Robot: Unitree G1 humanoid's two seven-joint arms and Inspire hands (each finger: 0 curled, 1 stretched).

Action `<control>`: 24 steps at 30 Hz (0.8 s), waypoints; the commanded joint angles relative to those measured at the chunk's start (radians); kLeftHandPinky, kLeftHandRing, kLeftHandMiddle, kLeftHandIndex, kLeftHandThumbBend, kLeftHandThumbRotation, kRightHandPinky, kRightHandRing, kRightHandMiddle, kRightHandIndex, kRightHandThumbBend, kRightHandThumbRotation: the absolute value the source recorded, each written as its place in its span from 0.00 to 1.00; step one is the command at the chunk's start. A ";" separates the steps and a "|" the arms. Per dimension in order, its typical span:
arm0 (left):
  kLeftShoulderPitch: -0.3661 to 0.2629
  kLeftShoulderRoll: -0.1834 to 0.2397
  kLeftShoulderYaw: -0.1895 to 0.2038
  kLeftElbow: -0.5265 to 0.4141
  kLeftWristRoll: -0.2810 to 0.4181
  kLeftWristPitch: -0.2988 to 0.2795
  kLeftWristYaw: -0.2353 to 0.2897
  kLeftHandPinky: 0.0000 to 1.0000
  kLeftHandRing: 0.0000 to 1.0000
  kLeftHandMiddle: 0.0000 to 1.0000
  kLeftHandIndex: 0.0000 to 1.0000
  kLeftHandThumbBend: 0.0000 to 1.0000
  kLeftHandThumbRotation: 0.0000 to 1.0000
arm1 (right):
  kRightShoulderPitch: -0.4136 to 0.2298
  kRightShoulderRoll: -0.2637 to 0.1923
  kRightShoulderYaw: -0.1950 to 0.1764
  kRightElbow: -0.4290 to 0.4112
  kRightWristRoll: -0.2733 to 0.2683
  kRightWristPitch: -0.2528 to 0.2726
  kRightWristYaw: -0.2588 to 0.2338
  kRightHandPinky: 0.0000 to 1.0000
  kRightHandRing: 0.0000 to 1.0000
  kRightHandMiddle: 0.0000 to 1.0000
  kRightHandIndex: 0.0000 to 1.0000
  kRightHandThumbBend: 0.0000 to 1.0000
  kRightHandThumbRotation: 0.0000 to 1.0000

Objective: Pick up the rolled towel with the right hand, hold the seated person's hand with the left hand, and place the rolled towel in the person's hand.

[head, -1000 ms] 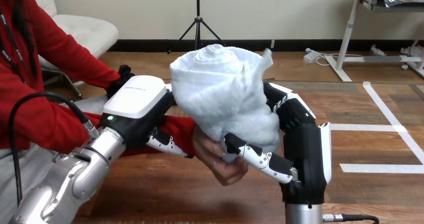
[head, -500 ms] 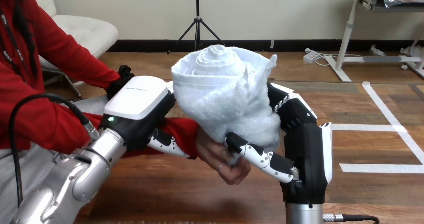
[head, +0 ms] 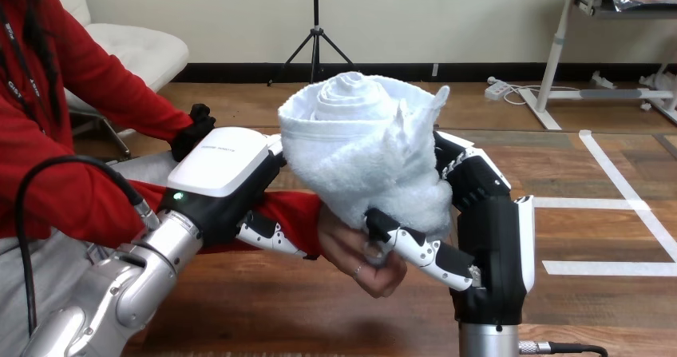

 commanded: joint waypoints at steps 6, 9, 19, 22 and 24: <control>-0.016 -0.014 0.025 -0.062 -0.025 -0.019 0.033 0.77 0.83 0.87 0.93 1.00 0.42 | -0.071 0.076 -0.020 -0.011 0.023 -0.002 0.003 0.54 0.59 0.62 0.64 0.79 0.00; -0.011 -0.014 0.028 -0.065 -0.027 -0.019 0.034 0.77 0.83 0.87 0.93 1.00 0.42 | -0.071 0.075 -0.020 -0.011 0.030 -0.001 0.006 0.54 0.58 0.62 0.64 0.79 0.00; 0.015 -0.015 0.043 -0.091 -0.044 -0.008 0.022 0.80 0.86 0.89 0.95 1.00 0.42 | -0.076 0.065 -0.037 0.002 0.019 -0.009 0.001 0.54 0.59 0.63 0.65 0.78 0.00; 0.024 -0.015 0.047 -0.099 -0.049 -0.006 0.023 0.81 0.86 0.89 0.96 1.00 0.43 | -0.075 0.063 -0.039 0.003 0.022 -0.007 0.005 0.55 0.61 0.65 0.67 0.77 0.00; 0.028 -0.015 0.049 -0.102 -0.053 -0.005 0.023 0.81 0.87 0.90 0.96 1.00 0.43 | -0.075 0.062 -0.041 0.004 0.021 -0.006 0.007 0.56 0.63 0.67 0.69 0.77 0.02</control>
